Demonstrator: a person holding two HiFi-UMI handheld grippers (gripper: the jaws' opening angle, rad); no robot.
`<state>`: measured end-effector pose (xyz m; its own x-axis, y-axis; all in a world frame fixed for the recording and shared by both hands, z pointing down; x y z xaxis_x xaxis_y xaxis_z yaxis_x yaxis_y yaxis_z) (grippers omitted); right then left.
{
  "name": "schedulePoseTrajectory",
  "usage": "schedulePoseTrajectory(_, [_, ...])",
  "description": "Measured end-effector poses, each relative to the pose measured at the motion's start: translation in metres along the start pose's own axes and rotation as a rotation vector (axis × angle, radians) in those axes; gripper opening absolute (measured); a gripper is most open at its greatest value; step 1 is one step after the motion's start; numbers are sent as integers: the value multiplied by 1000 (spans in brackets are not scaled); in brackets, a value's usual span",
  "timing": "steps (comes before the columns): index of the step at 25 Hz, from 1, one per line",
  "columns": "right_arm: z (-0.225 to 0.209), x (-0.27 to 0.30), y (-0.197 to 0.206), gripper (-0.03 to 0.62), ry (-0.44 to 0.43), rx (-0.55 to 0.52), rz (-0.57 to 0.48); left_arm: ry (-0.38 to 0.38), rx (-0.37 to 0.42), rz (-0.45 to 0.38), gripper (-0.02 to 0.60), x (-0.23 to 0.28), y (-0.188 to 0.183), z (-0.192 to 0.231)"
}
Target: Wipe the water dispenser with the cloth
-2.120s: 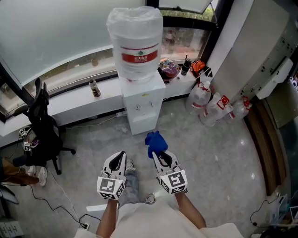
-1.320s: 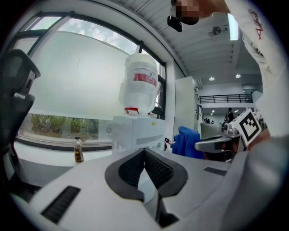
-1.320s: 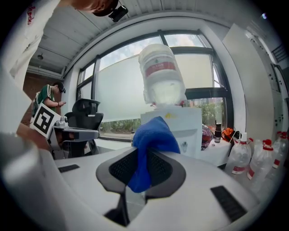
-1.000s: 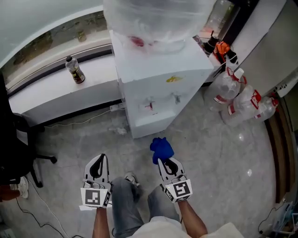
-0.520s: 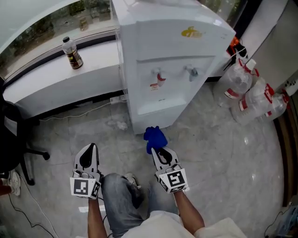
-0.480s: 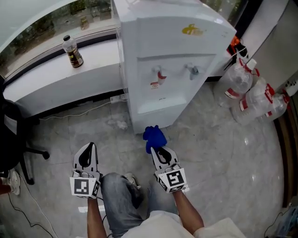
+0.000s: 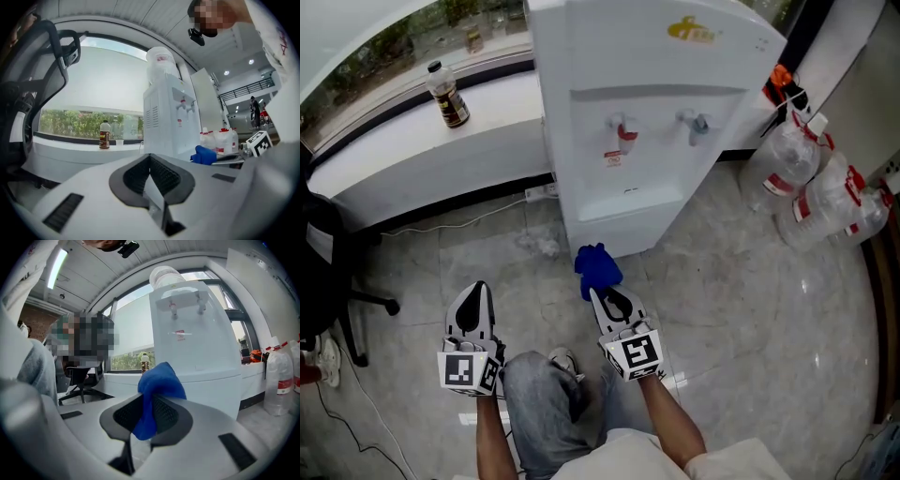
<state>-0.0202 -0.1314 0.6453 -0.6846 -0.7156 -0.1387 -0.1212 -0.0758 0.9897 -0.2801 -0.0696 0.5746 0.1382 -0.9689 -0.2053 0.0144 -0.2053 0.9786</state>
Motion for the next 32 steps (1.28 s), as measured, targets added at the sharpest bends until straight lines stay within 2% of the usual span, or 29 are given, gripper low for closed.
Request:
schedulePoseTrajectory(4, [6,13,14,66,-26,4,-3,-10,5,-3,12,0,9,-1])
schedulePoseTrajectory(11, [18,54,27,66,-100,-10,5,-28,-41,8,12,-7,19,-4])
schedulePoseTrajectory(17, [-1,85,29,66,-125,-52,-2,-26,-7,18,12,-8,15,-4])
schedulePoseTrajectory(22, [-34,81,32,66,-68,-63,3,-22,-18,23,11,-4,23,-8])
schedulePoseTrajectory(32, [-135,40,29,66,162,-59,11,9,-22,20,12,4,31,-15])
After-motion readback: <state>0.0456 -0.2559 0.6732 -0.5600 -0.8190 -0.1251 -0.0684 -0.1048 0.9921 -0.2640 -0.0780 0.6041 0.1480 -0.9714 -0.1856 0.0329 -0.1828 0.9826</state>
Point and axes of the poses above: the fingertips, and each gripper's own axes: x forward along the fingers, z to its left, y out of its underside, the point moved 7 cm from there along -x, backward along the fingers, and after that the axes turned 14 degrees about -z, right-handed, at the moved point
